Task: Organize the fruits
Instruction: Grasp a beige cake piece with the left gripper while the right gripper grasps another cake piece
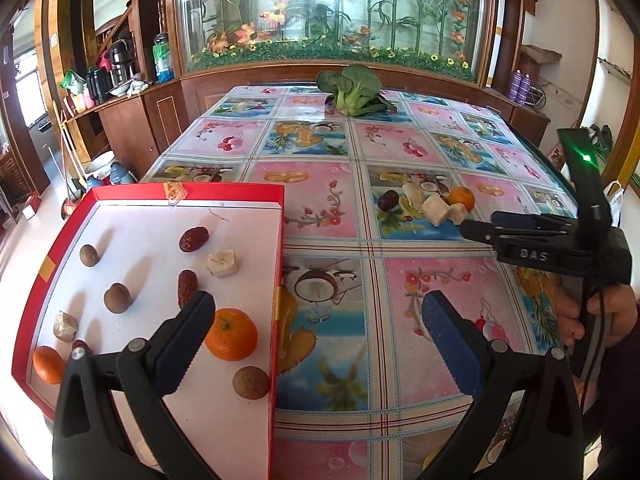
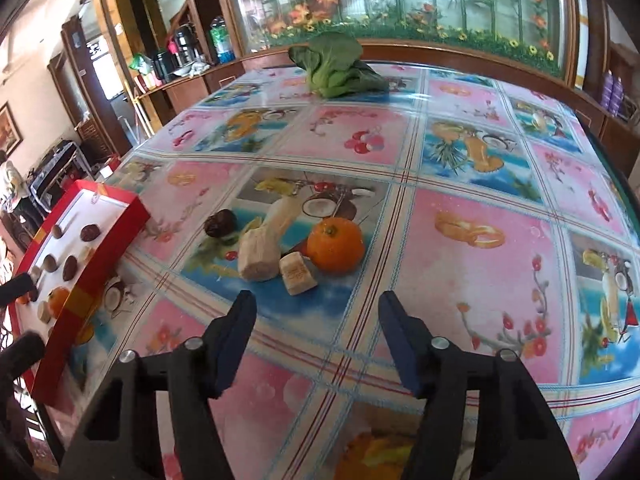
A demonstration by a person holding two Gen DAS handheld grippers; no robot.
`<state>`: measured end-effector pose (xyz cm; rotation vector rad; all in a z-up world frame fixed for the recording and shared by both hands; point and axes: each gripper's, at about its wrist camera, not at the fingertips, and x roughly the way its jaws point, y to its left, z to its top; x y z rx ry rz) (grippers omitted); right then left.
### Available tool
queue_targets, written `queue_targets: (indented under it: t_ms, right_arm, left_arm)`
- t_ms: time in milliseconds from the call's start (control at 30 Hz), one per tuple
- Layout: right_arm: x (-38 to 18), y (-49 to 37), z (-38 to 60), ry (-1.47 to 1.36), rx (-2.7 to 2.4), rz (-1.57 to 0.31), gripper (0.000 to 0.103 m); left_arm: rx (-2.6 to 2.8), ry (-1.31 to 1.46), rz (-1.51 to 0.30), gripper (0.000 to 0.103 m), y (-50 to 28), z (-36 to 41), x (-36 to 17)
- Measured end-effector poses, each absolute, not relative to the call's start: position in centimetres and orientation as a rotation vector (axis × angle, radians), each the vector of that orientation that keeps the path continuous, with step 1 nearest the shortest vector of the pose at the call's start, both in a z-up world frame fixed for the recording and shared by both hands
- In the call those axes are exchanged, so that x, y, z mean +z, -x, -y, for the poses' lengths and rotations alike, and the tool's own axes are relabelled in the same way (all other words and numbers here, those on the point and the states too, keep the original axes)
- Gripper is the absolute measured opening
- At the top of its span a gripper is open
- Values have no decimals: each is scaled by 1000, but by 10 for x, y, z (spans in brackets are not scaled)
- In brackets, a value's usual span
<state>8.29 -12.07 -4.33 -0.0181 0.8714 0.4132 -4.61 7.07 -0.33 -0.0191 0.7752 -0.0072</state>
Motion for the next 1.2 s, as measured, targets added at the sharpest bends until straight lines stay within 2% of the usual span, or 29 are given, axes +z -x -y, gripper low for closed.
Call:
queue_targets:
  t_ms: [67, 200, 267, 767, 1200]
  right_arm:
    - [-42, -86, 121, 3, 407, -864, 57]
    - [-43, -94, 113, 2, 389, -868, 44]
    - [-42, -96, 110, 6, 381, -868, 41]
    - [-41, -102, 143, -99, 396, -932, 36]
    - [-40, -107, 188, -174, 489, -1082, 37]
  left_arm:
    - [-13, 22, -779, 103, 45, -70, -5]
    - [-27, 28, -796, 103, 43, -67, -10]
    - [-31, 22, -797, 103, 42, -65, -10]
    - [-68, -148, -766, 103, 6, -22, 1]
    - [-128, -251, -880, 103, -79, 31, -27]
